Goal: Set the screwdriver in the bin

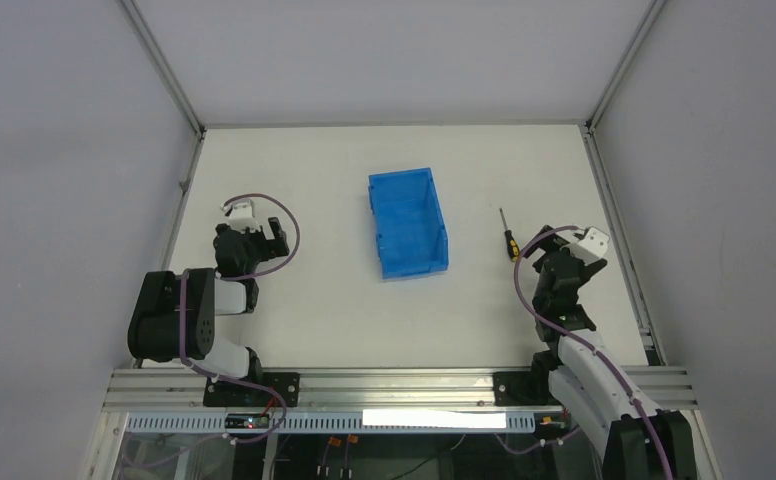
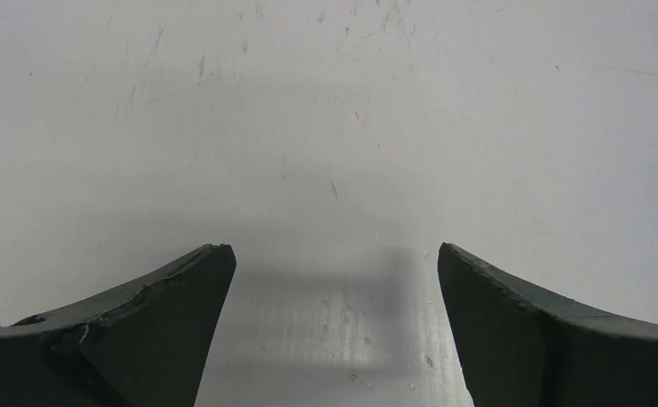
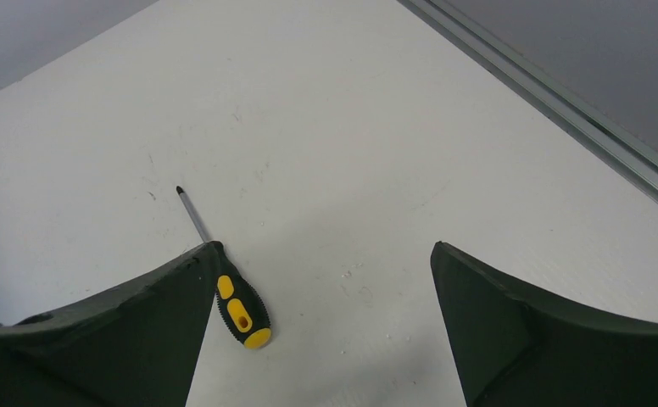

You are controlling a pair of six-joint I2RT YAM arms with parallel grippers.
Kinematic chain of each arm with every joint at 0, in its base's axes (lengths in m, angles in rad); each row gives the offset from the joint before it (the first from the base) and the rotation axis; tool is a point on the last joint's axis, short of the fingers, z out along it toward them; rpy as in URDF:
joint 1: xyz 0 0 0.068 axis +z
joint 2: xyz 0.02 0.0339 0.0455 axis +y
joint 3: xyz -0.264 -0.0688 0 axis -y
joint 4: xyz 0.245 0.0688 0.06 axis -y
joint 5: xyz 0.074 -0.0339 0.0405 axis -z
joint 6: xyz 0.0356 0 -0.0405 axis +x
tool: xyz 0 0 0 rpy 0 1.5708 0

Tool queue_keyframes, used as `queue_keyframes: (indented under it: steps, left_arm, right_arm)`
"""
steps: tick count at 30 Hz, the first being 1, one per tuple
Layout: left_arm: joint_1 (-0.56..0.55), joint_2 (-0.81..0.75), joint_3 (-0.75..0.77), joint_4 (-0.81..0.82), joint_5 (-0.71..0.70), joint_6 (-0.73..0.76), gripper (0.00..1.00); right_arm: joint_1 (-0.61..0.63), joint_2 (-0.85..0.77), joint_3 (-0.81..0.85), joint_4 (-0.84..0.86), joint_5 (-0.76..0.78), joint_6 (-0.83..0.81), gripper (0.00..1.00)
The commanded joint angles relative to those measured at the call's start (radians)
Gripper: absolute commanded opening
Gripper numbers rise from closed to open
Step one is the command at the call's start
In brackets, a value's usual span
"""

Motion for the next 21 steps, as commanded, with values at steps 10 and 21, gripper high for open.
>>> queue_keyframes:
  steps: [10, 21]
  left_arm:
    - [-0.01, -0.001, 0.054, -0.047, 0.005, 0.019, 0.99]
    - [-0.018, -0.003, 0.059, -0.056, -0.006, 0.022, 0.99]
  right_arm:
    - [-0.002, 0.206, 0.409, -0.395, -0.283, -0.071, 0.99]
    - [-0.005, 0.736, 1.041, -1.046, -0.367, -0.219, 0.95]
